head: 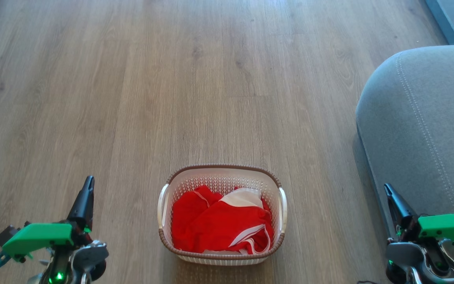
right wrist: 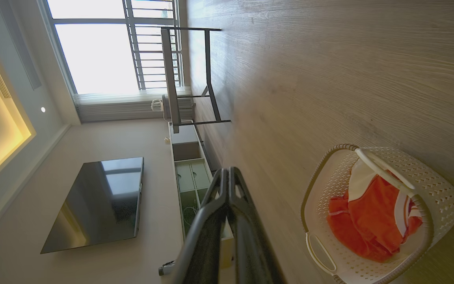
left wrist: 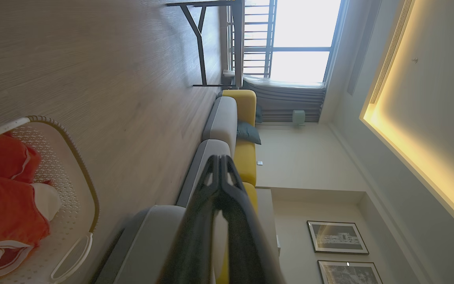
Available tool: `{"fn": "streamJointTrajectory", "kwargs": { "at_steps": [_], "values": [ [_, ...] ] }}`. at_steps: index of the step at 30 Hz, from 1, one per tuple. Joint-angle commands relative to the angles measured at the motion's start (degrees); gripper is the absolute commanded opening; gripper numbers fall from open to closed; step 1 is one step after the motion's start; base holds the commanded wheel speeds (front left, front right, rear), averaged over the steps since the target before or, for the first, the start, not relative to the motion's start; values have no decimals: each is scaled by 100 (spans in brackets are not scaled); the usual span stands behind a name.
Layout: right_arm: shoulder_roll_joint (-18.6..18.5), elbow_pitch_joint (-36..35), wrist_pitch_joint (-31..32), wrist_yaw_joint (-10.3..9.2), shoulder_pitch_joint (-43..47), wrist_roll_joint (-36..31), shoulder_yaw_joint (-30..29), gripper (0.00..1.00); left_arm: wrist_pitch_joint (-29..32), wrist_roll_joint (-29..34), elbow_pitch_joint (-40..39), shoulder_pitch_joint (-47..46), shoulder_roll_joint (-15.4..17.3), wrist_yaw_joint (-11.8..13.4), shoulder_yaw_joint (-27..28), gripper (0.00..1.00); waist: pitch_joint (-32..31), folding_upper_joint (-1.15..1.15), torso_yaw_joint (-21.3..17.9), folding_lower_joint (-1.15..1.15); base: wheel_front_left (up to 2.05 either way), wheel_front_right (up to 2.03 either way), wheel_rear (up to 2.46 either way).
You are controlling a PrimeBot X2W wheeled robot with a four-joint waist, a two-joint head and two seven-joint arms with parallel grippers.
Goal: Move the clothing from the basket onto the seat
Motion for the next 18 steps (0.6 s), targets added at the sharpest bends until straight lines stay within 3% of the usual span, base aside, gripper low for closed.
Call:
{"fn": "streamJointTrajectory", "kwargs": {
  "at_steps": [1, 18],
  "values": [
    [-39, -211, 41, 40, -289, 35, 100, 0, 18, -8, -194, -319, 23, -40, 204, 0, 0, 0, 0, 0, 0, 0, 0],
    [-39, -211, 41, 40, -289, 36, 100, 0, 18, -8, -194, -319, 23, -40, 204, 0, 0, 0, 0, 0, 0, 0, 0]
  ]
}}
